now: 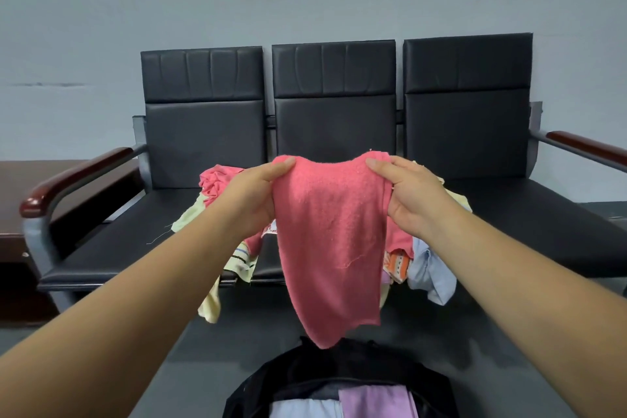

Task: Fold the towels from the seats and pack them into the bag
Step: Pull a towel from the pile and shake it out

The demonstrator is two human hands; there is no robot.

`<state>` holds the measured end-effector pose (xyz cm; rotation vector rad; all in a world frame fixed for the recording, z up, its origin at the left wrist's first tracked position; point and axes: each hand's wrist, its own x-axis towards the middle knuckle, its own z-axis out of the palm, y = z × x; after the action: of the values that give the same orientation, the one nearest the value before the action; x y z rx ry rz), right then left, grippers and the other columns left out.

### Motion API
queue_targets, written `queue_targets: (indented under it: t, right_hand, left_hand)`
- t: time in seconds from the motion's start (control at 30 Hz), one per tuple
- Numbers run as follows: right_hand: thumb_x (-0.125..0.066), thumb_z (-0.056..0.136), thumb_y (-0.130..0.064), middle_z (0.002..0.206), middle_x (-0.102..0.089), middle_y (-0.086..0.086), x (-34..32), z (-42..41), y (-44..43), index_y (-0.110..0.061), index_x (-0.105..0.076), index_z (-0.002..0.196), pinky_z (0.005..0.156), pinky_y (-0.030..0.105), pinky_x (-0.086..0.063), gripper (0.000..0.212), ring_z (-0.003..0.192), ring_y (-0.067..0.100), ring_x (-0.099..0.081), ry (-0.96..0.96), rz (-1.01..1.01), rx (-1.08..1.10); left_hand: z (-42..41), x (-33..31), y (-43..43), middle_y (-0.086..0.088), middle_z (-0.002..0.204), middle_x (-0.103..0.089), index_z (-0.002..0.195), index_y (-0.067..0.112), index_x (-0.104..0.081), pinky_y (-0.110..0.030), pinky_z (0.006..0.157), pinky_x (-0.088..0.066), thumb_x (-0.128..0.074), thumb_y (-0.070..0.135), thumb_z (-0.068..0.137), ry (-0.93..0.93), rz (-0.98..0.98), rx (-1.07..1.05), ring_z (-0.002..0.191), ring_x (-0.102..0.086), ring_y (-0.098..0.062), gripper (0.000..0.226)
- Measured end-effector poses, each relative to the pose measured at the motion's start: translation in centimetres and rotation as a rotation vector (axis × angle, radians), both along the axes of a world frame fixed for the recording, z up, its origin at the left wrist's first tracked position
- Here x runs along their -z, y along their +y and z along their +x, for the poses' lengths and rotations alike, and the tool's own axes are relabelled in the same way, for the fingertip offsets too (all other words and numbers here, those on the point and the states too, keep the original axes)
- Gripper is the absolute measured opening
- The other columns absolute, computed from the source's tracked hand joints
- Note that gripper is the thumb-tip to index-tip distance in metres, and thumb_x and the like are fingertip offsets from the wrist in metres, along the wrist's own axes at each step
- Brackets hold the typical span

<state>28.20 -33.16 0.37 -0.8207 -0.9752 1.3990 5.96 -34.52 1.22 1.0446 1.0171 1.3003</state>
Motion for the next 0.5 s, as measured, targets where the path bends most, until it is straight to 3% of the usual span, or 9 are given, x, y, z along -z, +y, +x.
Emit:
queue_targets:
  t: [0.07,0.13,0.23,0.3,0.37,0.43,0.5]
  right_hand:
    - [-0.069,0.091,-0.008,0.097,-0.073,0.012,-0.6,0.1,-0.3,0.001,-0.069,0.105,0.087,0.031,-0.061,0.017,0.087,0.017,-0.073,0.180,-0.067,-0.108]
    - [-0.070,0.085,-0.010,0.102,-0.074,0.014,-1.1,0.5,-0.5,0.004,-0.069,0.107,0.086,0.030,-0.061,0.026,0.094,0.018,-0.074,0.251,-0.084,-0.201]
    - [-0.063,0.092,0.001,0.118,-0.070,0.025,-0.8,0.9,-0.4,0.012,-0.065,0.118,0.093,0.038,-0.059,0.029,0.107,0.030,-0.071,0.007,-0.023,-0.177]
    - [-0.065,0.093,-0.002,0.110,-0.071,0.024,-0.7,1.2,-0.4,0.006,-0.067,0.119,0.087,0.043,-0.059,0.027,0.095,0.032,-0.070,-0.200,0.004,-0.087]
    - [-0.065,0.095,-0.006,0.099,-0.073,0.016,-0.7,1.6,-0.5,0.000,-0.069,0.118,0.077,0.041,-0.059,0.024,0.084,0.026,-0.071,-0.285,0.028,-0.017]
    - [-0.064,0.096,-0.006,0.095,-0.075,0.011,-0.7,2.1,-0.5,-0.002,-0.069,0.117,0.070,0.036,-0.062,0.022,0.079,0.021,-0.072,-0.245,0.034,0.007]
    - [-0.062,0.097,-0.005,0.101,-0.075,0.013,-0.5,2.2,-0.5,0.002,-0.068,0.118,0.077,0.035,-0.063,0.023,0.082,0.020,-0.073,-0.138,0.012,-0.027]
  left_hand:
    - [0.1,-0.1,0.0,-0.007,0.083,-0.074,0.103,0.002,-0.070,-0.027,0.064,-0.059,-0.055,0.008,0.099,-0.077,0.036,0.066,0.069,-0.072,-0.014,0.016]
    - [0.0,-0.2,0.0,-0.012,0.095,-0.074,0.115,-0.004,-0.065,-0.028,0.073,-0.060,-0.050,-0.001,0.099,-0.115,0.099,0.106,0.081,-0.073,-0.018,0.022]
    - [0.1,-0.2,0.0,-0.016,0.101,-0.073,0.117,-0.008,-0.062,-0.029,0.083,-0.060,-0.045,-0.006,0.101,-0.067,0.157,0.087,0.091,-0.072,-0.021,0.024]
    - [0.0,-0.1,0.1,-0.017,0.103,-0.073,0.114,-0.005,-0.065,-0.031,0.087,-0.059,-0.046,-0.002,0.102,0.042,0.184,0.059,0.093,-0.071,-0.022,0.023]
    - [-0.4,0.1,0.1,-0.017,0.104,-0.071,0.113,0.002,-0.070,-0.042,0.093,-0.054,-0.051,0.010,0.104,0.208,0.211,0.002,0.093,-0.066,-0.026,0.023]
    - [-0.7,-0.1,-0.1,-0.007,0.091,-0.072,0.110,0.010,-0.073,-0.039,0.080,-0.058,-0.055,0.023,0.103,0.345,0.230,-0.032,0.082,-0.066,-0.022,0.023]
    - [-0.6,-0.3,-0.3,0.005,0.071,-0.068,0.104,0.011,-0.074,-0.027,0.061,-0.057,-0.059,0.030,0.100,0.384,0.237,-0.042,0.063,-0.061,-0.011,0.025]
